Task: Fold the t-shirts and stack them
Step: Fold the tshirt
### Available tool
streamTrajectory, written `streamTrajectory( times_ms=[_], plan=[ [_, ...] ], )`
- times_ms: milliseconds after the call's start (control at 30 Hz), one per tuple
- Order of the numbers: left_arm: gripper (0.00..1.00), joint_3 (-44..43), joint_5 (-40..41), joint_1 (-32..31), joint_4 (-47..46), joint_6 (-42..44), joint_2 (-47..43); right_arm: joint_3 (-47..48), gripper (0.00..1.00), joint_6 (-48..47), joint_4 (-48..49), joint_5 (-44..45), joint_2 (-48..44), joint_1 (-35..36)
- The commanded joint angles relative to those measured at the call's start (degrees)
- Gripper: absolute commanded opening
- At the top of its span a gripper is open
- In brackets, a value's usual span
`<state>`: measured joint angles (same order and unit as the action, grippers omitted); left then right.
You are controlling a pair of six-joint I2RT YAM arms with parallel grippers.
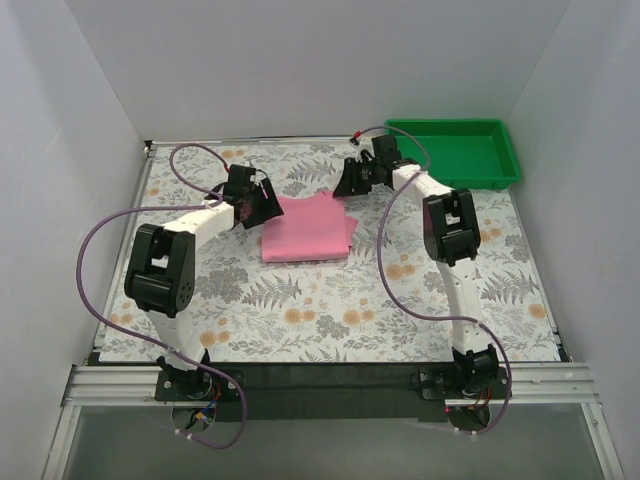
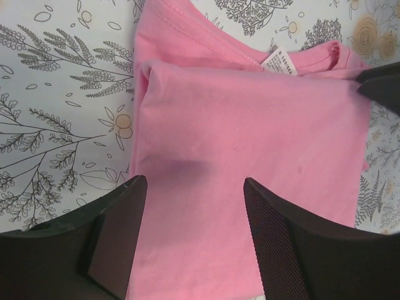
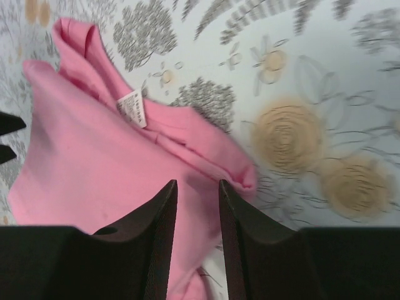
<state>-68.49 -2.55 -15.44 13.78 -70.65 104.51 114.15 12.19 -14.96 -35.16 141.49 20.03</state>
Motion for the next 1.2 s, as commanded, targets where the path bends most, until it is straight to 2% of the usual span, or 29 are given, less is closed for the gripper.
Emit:
streamTrajectory(
  times_ms=[0,167,300,433,467,500,567,600,633,733,933,1167],
  plan=[
    [0.59,-0.9,-1.3,0.3,0.7,-0.4,-0.6,4.3,0.35,4.2,4.1,-2.2,0.4,-2.3],
    [0.63,1.2,-4.0,0.2,2.0,-1.9,-5.5,-0.3,0.35,6.5,5.6,-6.5,-7.4,-2.4],
    [0.62,3.4,-6.6,-0.6,3.3,-3.4,-11.1,-11.3,0.35,10.0,12.2,-12.1,-17.0,-0.9],
    [0.45,7.3,-9.9,-1.7,4.9,-5.1,-15.6,-24.8,0.33,10.9,14.4,-17.3,-24.4,3.1],
    [0.4,8.6,-10.7,-1.8,4.9,-6.0,-16.4,-27.4,0.33,11.0,15.0,-18.0,-26.9,4.0],
    [0.3,10.6,-12.0,-2.0,4.9,-6.4,-18.0,-29.4,0.31,11.1,17.1,-18.8,-27.8,5.9],
    [0.21,12.7,-13.0,-2.2,4.4,-7.2,-18.8,-34.5,0.27,11.5,18.9,-19.6,-29.3,7.6],
    [0.14,14.4,-13.7,-2.4,4.0,-7.3,-19.2,-35.6,0.24,11.9,20.7,-20.4,-29.3,9.3],
    [0.1,15.0,-14.2,-2.5,3.4,-7.2,-19.2,-36.6,0.17,12.9,21.6,-20.7,-29.2,9.9],
    [0.03,16.8,-15.5,-2.6,0.6,-7.2,-17.9,-36.8,0.09,12.5,22.5,-20.0,-27.0,12.0],
    [0.0,18.9,-11.4,-2.5,-4.3,-7.7,-13.5,-33.4,0.02,11.2,23.1,-20.0,-17.2,13.5],
    [0.0,22.9,-8.7,-0.6,-5.6,-10.9,-8.2,-34.6,0.01,10.5,23.3,-17.6,-10.4,10.9]
  ],
)
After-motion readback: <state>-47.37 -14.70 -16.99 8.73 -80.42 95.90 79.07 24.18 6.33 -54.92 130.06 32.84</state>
